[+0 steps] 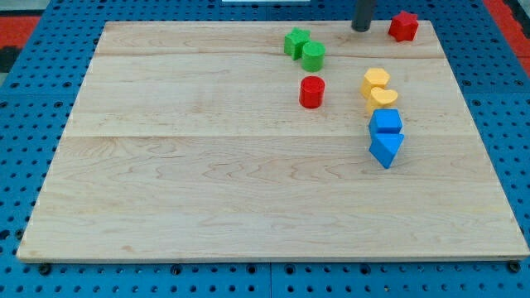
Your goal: Nudge the green star slightly up
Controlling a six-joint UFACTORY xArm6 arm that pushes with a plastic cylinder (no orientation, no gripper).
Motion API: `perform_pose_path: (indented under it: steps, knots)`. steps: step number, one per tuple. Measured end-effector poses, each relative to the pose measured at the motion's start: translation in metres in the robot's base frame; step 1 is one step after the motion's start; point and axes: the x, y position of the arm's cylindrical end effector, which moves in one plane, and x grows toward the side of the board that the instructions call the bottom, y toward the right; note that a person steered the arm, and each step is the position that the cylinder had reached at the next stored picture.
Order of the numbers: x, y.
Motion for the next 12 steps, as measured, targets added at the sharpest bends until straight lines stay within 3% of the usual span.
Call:
perform_pose_path:
  steps: [2, 3, 7, 12]
  knots:
    - [0.053, -0.051]
    - [0.055, -0.088]
    - [0.038, -0.13]
    - [0.022, -0.127]
